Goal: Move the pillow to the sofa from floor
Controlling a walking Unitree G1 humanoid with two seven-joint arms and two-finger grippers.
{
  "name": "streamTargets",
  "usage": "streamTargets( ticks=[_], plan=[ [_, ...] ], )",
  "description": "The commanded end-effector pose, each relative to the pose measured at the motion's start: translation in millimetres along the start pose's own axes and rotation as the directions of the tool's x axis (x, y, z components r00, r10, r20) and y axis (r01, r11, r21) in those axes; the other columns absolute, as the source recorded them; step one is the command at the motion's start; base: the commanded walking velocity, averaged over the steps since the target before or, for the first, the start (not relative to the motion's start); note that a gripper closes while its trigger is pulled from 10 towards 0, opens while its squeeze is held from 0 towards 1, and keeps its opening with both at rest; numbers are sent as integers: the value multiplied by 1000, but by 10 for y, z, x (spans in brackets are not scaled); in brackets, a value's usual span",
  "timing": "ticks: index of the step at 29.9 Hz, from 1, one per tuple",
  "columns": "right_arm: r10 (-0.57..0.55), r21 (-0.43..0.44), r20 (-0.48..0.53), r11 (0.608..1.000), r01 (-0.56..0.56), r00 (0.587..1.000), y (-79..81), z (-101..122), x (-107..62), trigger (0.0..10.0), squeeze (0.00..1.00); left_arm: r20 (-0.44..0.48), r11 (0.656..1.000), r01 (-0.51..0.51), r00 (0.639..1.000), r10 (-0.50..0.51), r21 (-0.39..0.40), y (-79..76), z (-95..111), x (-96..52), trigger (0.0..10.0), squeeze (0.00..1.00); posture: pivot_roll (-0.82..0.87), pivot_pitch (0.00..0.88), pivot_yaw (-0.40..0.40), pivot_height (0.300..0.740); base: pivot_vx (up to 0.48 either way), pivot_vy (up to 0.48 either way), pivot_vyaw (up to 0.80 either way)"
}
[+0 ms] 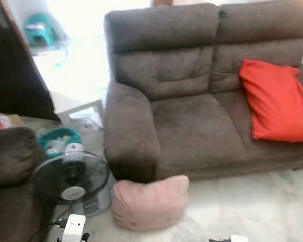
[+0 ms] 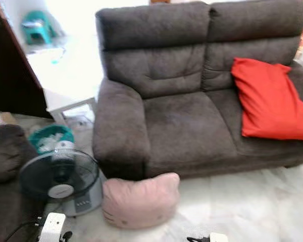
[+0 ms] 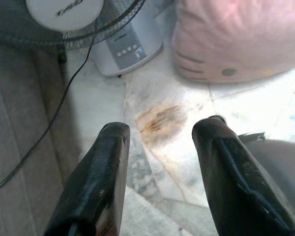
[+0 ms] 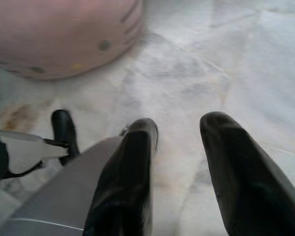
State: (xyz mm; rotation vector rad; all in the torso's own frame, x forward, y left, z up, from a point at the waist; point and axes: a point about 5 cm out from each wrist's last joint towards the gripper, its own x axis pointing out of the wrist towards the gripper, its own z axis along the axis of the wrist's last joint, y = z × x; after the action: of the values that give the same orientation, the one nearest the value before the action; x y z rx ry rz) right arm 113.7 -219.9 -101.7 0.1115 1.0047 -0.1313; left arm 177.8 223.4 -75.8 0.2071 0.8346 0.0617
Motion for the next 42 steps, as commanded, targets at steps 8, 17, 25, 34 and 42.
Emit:
streamTargets(
  ticks=[8, 17, 25, 34, 42],
  plan=[
    [29, -16, 11, 999, -29, 1000, 46, 33, 13, 10000, 0, -4, 1000, -12, 1000, 12, 20, 34, -18, -7, 10000, 0, 101, 19, 16, 740, 0, 0, 362],
    [18, 2, 8, 1000, -18, 1000, 40, 26, 13, 10000, 0, -3, 1000, -10, 1000, 10, 9, 30, -16, -6, 10000, 0, 110, 14, 11, 740, 0, 0, 159],
    [22, -4, 7, 1000, -22, 1000, 38, 27, 12, 10000, 0, -7, 1000, -8, 1000, 8, 2, 24, -24, -7, 10000, 0, 111, 8, 8, 740, 0, 0, 0],
    [17, -5, 7, 1000, -17, 1000, 31, 32, 13, 10000, 0, -10, 1000, -3, 1000, 3, -2, 16, -20, -5, 10000, 0, 110, 9, 6, 740, 0, 0, 0],
    [14, -18, 9, 1000, -14, 1000, 5, 55, 15, 10000, 0, -7, 1000, 1, 1000, -1, -12, -16, -4, 2, 10000, 0, 92, 17, -4, 740, 0, 0, 0]
  ],
)
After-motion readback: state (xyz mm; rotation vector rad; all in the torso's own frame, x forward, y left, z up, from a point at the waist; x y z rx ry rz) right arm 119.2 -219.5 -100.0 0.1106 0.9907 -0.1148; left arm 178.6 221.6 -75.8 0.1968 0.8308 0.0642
